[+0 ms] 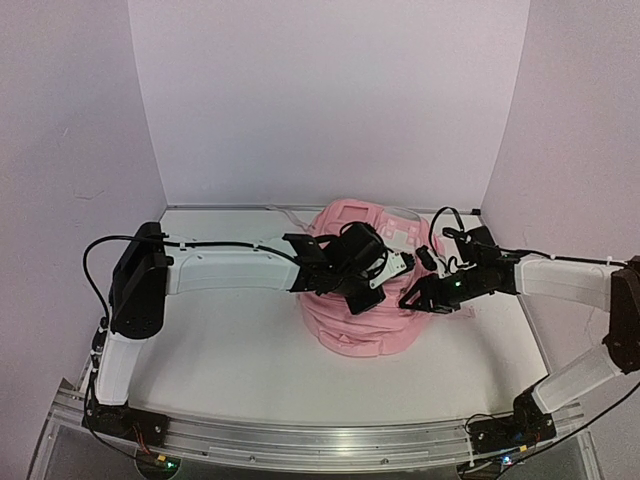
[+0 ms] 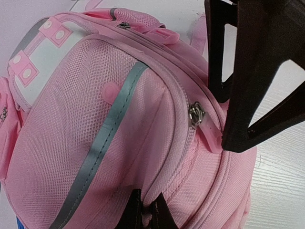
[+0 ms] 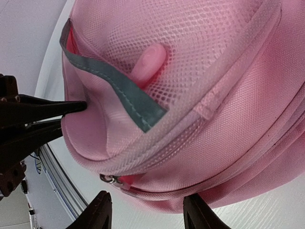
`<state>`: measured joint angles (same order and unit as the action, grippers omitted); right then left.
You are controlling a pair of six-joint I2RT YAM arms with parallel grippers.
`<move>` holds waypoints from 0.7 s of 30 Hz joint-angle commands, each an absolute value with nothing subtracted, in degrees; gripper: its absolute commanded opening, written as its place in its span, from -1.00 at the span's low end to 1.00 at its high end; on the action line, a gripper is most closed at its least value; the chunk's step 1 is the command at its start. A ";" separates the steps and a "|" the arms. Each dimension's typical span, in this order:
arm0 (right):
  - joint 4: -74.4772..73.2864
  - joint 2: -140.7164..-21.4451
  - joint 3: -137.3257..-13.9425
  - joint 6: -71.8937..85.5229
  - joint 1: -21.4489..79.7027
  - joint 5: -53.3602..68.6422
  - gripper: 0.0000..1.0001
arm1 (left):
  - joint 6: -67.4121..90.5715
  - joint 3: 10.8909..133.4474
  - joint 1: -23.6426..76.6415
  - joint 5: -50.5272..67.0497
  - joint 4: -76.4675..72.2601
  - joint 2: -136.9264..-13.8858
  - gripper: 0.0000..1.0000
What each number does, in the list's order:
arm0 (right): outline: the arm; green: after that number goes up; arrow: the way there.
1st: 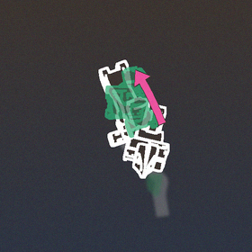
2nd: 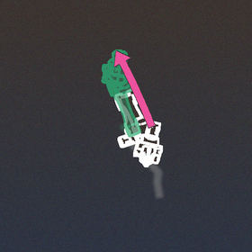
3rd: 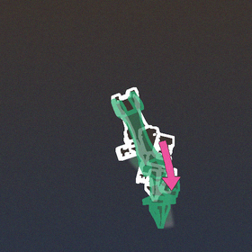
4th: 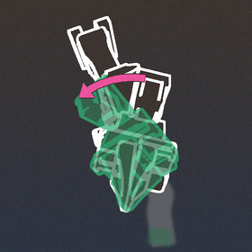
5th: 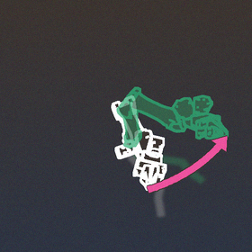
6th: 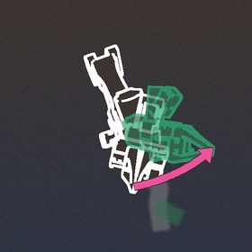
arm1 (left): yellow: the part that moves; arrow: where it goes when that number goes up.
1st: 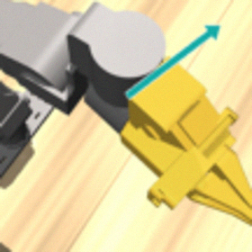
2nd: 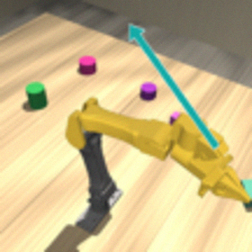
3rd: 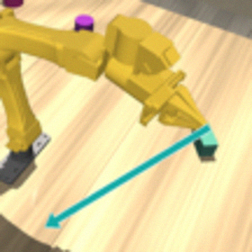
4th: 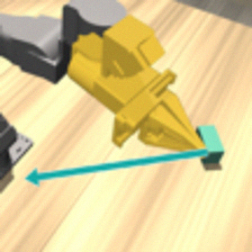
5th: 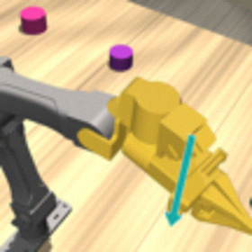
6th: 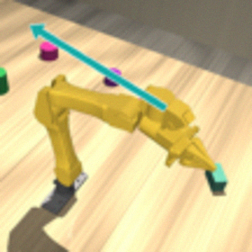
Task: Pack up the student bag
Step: Zip the student bag at the center of the board.
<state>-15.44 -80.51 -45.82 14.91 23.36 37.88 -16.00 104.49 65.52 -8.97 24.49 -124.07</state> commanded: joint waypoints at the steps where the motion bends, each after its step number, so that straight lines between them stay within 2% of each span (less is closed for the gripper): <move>1: -6.17 -81.65 -46.68 17.58 25.83 37.25 -0.04 | -13.30 106.39 65.97 -6.44 20.69 -122.13 -1.00; 8: -6.49 -80.18 -47.12 18.57 26.10 35.55 -0.05 | -12.83 106.46 66.00 -6.52 20.57 -122.25 -1.00; 16: -15.49 -69.81 -47.73 15.78 25.97 32.65 0.04 | -12.64 105.11 66.01 -6.89 20.74 -121.04 -1.00; 21: -16.64 -69.93 -47.55 15.40 25.89 31.71 0.08 | -12.15 105.53 66.01 -6.62 20.26 -121.36 -1.00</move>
